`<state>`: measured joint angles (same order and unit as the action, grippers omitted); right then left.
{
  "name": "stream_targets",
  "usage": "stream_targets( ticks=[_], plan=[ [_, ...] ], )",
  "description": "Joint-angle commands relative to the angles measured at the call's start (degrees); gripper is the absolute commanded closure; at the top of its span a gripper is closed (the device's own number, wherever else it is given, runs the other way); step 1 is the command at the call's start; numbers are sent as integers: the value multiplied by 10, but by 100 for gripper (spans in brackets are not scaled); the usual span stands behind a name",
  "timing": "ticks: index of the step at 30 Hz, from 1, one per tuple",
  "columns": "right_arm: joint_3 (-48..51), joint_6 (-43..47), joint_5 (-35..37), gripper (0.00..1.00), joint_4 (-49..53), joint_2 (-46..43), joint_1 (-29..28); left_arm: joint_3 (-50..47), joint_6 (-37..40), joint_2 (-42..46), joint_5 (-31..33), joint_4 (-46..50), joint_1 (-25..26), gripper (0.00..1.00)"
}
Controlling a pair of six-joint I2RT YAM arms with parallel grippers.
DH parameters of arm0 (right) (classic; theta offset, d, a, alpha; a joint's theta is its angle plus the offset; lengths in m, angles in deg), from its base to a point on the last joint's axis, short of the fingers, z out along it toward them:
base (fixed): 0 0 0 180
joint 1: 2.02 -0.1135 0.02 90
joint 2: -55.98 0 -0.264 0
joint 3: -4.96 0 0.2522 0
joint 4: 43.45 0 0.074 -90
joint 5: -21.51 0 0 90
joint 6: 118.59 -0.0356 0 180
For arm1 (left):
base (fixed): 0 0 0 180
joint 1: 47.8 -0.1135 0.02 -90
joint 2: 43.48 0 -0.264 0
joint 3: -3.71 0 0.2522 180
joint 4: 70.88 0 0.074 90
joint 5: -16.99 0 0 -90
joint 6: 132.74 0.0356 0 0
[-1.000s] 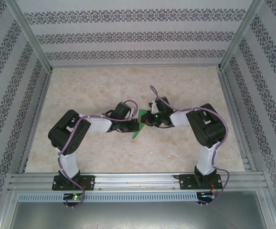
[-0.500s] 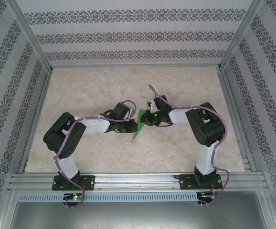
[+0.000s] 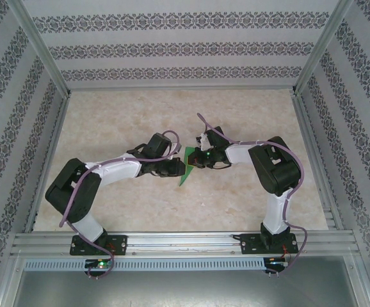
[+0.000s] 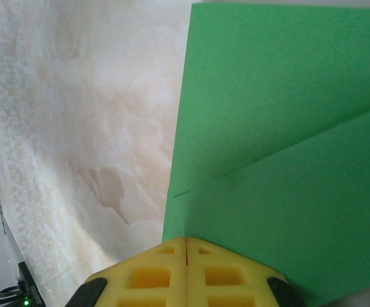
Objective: Fold a paper plane with a square sheet of paper (fold left side to right side)
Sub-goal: Fold the wing for the fifth time at the center of the table.
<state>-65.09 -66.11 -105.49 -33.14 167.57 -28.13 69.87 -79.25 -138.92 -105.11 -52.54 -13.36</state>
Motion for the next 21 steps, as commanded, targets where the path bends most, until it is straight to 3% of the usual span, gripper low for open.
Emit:
stream_targets(
  ticks=[1, 21],
  plan=[
    [17, 23, 58, 100, 68, 42, -1, 0, -25, -22, -47, -53, 0, 86],
    [10, 30, 62, 100, 78, 47, -2, -13, -48, -91, -64, -98, -1, 87]
  ],
)
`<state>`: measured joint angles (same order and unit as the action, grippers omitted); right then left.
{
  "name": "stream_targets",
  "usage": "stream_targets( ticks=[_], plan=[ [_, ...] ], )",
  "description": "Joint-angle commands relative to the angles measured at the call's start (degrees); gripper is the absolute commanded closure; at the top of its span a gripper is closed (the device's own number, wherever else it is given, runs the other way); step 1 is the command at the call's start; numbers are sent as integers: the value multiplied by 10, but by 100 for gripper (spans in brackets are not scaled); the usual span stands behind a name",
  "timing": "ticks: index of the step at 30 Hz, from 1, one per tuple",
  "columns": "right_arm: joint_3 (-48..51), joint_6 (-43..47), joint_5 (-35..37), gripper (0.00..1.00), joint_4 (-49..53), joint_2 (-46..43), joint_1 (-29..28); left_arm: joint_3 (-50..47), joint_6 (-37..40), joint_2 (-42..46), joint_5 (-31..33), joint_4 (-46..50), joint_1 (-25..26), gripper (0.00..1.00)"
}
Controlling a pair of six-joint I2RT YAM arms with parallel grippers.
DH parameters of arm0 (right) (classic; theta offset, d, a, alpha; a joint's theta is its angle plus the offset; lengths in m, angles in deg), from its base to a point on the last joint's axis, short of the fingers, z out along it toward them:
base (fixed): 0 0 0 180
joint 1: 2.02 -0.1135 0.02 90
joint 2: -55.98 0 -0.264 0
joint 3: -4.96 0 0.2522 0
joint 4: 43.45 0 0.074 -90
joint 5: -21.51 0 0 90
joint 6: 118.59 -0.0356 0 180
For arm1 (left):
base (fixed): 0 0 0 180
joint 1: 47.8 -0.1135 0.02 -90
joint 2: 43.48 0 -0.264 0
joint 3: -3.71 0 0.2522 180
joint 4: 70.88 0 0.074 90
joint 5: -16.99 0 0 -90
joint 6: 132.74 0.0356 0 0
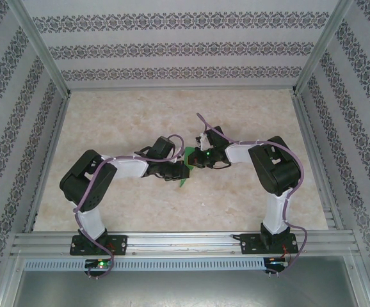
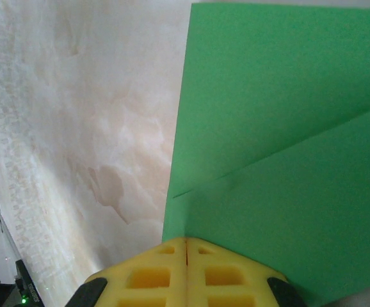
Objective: Fold a paper plane with a square sheet of paper (fold left side to right side)
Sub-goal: Fold the wing for the fifth time at the center of the table.
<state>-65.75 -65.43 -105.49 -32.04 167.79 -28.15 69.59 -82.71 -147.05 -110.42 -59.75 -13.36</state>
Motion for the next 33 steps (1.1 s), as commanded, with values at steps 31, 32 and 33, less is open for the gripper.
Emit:
stream_targets(
  ticks=[31, 32, 33],
  plan=[
    [6, 32, 68, 100, 91, 45, -1, -47, -11, -17, 1, -22, 0, 87],
    [5, 32, 68, 100, 91, 46, -1, -48, -10, -17, 1, -22, 0, 87],
    [5, 33, 68, 100, 91, 46, -1, -49, -10, -17, 1, -22, 1, 87]
  ],
)
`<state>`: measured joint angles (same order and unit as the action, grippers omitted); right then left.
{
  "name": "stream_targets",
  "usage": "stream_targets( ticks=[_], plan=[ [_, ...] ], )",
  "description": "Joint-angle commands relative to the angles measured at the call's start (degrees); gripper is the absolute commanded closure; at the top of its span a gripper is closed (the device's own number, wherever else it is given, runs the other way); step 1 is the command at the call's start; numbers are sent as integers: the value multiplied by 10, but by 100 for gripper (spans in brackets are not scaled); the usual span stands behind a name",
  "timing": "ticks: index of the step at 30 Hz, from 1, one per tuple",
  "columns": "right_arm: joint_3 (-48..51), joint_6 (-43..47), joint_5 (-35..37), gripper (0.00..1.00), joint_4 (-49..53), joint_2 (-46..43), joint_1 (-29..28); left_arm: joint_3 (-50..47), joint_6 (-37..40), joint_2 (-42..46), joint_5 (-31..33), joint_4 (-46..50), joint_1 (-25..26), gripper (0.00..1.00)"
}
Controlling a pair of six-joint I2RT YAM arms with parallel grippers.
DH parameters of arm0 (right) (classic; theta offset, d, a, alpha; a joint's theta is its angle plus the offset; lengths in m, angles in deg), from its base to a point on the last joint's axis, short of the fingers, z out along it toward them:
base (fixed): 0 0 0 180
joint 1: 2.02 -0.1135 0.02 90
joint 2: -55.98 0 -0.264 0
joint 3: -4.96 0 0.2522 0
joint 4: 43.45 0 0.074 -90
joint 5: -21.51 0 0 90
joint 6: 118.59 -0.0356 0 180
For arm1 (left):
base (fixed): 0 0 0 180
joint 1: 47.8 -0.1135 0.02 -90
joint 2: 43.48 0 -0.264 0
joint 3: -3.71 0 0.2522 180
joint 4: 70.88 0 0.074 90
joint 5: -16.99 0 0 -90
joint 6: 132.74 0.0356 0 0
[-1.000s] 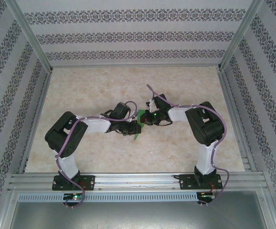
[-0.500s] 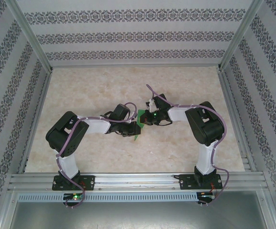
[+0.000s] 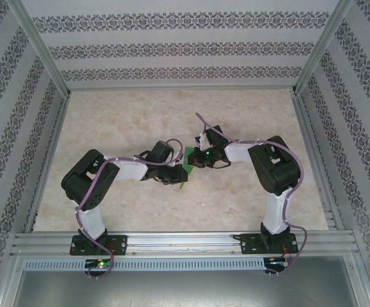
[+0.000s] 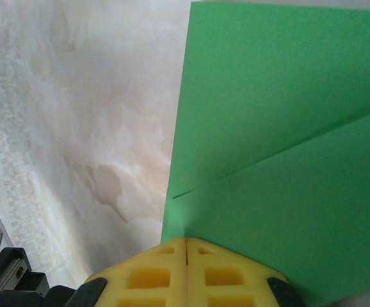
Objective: Fold a paper plane with a square sheet of paper (fold left side to right side)
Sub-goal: Fold the wing for the fifth time at the center of the table.
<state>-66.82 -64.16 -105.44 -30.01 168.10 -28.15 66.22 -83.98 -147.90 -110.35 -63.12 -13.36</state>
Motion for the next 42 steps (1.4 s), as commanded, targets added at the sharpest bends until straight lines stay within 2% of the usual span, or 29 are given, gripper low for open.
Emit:
stream_targets(
  ticks=[1, 14, 25, 35, 42],
  plan=[
    [16, 20, 67, 100, 72, 43, -1, -18, 3, -8, 0, 14, 1, 87],
    [13, 25, 72, 100, 82, 43, -1, -28, 58, 16, 32, 110, 20, 87],
    [16, 27, 73, 100, 86, 42, 2, -55, 83, 42, 56, 155, 37, 87],
    [17, 28, 72, 100, 87, 44, 4, -92, 77, 108, 72, 162, 37, 87],
    [17, 29, 72, 100, 88, 42, 3, -90, 62, 192, 66, 161, 20, 88]
  ],
)
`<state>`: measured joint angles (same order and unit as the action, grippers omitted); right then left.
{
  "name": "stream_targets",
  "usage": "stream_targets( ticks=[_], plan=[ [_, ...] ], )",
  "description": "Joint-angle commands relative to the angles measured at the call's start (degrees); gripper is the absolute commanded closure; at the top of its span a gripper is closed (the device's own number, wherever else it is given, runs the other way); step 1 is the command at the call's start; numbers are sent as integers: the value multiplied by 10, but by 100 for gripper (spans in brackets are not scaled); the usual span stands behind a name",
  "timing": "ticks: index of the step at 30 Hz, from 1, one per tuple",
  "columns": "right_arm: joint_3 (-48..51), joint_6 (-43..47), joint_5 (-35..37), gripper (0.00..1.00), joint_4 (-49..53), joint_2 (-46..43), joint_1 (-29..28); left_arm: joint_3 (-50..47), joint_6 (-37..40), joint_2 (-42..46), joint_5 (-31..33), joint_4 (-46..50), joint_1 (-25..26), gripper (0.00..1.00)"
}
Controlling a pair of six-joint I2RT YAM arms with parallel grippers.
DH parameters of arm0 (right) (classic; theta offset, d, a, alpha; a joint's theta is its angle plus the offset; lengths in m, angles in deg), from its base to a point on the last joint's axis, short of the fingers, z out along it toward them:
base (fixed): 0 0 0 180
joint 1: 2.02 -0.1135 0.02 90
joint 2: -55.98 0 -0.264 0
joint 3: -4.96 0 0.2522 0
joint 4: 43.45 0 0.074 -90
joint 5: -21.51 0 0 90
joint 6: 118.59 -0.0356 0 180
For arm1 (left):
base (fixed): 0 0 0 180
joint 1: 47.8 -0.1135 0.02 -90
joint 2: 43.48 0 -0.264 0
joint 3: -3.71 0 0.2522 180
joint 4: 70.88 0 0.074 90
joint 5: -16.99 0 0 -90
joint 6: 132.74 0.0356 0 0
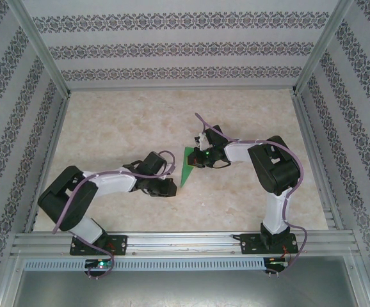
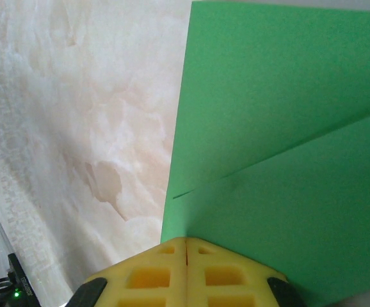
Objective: Fold a paper plane with a square sheet of paper (fold left side to right side)
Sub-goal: Fold the wing for the fifth time at the center of the table.
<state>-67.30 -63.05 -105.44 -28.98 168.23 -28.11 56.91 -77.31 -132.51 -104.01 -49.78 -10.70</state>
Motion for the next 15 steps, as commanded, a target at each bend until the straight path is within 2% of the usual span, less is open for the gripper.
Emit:
stream_targets(
  ticks=[1, 5, 15],
  plan=[
    [21, 18, 71, 100, 78, 40, 3, 6, -6, 47, 1, 26, -11, 87],
    [21, 17, 70, 100, 77, 38, 2, 40, 0, 47, -14, 12, -23, 87],
    [20, 12, 63, 100, 72, 36, -1, 148, 33, -92, -45, -34, -40, 90]
  ],
)
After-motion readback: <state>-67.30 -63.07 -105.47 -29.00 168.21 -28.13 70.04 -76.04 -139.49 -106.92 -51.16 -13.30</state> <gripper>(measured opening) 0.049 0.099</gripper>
